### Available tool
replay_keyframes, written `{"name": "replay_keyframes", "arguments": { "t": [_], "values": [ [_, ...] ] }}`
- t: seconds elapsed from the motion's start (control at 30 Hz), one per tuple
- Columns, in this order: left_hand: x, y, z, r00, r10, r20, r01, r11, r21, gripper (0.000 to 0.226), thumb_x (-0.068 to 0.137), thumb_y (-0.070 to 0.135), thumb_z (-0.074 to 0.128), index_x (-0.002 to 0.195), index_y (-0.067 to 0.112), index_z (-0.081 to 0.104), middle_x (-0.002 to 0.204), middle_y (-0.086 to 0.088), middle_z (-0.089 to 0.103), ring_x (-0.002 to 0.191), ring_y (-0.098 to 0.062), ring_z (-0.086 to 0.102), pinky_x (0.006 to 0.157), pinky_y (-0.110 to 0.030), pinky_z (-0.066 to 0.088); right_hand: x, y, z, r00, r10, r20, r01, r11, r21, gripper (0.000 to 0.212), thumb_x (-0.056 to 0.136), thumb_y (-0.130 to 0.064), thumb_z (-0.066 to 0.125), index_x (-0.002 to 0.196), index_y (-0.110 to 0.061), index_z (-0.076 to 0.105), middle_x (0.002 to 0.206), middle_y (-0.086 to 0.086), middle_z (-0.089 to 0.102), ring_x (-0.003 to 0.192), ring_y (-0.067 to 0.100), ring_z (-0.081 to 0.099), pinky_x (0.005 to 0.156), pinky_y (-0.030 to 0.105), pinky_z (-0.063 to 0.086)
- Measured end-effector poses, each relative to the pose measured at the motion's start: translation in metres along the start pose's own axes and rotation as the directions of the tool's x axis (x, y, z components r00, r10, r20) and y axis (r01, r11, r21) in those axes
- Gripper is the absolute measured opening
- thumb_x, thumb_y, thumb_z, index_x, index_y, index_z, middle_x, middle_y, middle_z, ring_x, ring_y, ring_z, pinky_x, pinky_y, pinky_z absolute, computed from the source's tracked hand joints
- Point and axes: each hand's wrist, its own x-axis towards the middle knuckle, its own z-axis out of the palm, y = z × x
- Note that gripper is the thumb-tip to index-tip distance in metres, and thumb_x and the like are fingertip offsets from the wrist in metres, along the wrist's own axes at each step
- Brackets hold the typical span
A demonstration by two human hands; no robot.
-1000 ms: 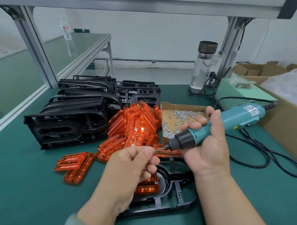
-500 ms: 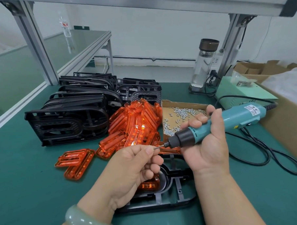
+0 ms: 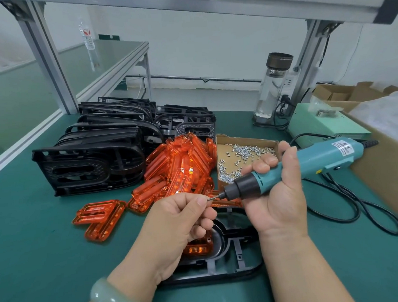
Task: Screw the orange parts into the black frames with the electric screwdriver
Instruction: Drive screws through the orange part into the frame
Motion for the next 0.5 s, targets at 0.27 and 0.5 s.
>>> {"name": "replay_keyframes", "arguments": {
  "t": [0.27, 0.5],
  "values": [
    [0.001, -0.0036, 0.0047, 0.996, 0.07, -0.06, -0.061, 0.989, 0.136, 0.027, 0.091, 0.016, 0.056, 0.072, 0.023, 0.074, 0.066, -0.005, 0.069, 0.055, -0.009, 0.058, 0.048, -0.016, 0.046, -0.0012, -0.0004, 0.0008, 1.0, -0.022, -0.001, 0.022, 0.999, -0.025, 0.026, 0.08, -0.047, 0.057, 0.099, -0.029, 0.053, 0.063, -0.012, 0.046, 0.05, 0.003, 0.046, 0.061, 0.022, 0.047],
    [0.0005, -0.0045, 0.0054, 0.993, 0.086, -0.078, -0.069, 0.978, 0.196, 0.026, 0.092, 0.016, 0.056, 0.073, 0.023, 0.073, 0.065, -0.004, 0.069, 0.053, -0.008, 0.057, 0.048, -0.015, 0.046, -0.0022, -0.0009, 0.0012, 1.0, -0.018, 0.0, 0.018, 0.999, -0.034, 0.041, 0.077, -0.056, 0.055, 0.106, -0.028, 0.053, 0.064, -0.008, 0.048, 0.052, 0.007, 0.048, 0.062, 0.024, 0.047]
  ]
}}
